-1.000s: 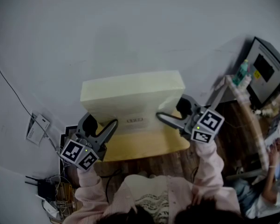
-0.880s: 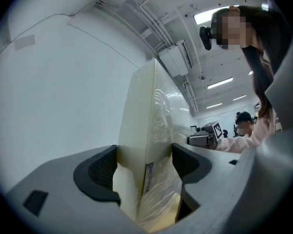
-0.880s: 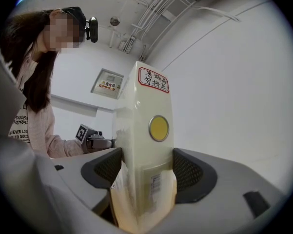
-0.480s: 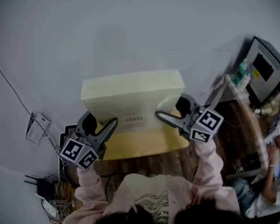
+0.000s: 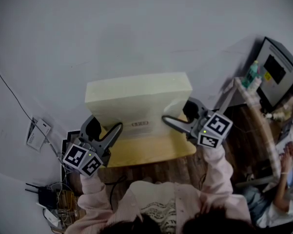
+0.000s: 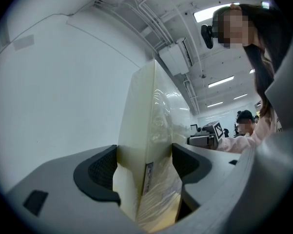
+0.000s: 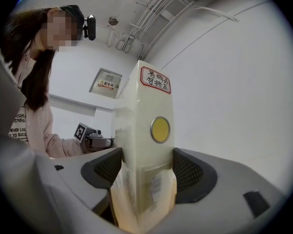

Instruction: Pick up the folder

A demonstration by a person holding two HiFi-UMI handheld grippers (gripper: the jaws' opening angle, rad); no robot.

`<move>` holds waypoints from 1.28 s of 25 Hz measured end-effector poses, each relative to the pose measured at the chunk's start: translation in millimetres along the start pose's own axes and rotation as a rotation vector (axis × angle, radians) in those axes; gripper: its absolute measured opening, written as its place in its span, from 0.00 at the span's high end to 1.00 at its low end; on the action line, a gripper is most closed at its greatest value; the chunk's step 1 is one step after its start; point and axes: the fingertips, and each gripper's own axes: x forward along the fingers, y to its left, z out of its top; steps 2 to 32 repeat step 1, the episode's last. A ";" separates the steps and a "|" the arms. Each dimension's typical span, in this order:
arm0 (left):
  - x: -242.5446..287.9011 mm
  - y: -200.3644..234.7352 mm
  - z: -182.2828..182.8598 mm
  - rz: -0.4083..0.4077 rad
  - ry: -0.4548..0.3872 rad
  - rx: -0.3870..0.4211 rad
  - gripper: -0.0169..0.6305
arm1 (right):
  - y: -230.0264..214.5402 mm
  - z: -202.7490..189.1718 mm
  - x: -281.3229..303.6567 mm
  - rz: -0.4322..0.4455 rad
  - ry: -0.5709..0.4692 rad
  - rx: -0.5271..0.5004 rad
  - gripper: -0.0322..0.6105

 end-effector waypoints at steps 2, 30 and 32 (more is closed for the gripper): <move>0.3 0.0 -0.4 0.001 0.000 -0.001 0.41 | -0.7 -0.5 0.0 0.000 0.000 0.001 0.44; 0.3 0.0 -0.4 0.001 0.000 -0.001 0.41 | -0.7 -0.5 0.0 0.000 0.000 0.001 0.44; 0.3 0.0 -0.4 0.001 0.000 -0.001 0.41 | -0.7 -0.5 0.0 0.000 0.000 0.001 0.44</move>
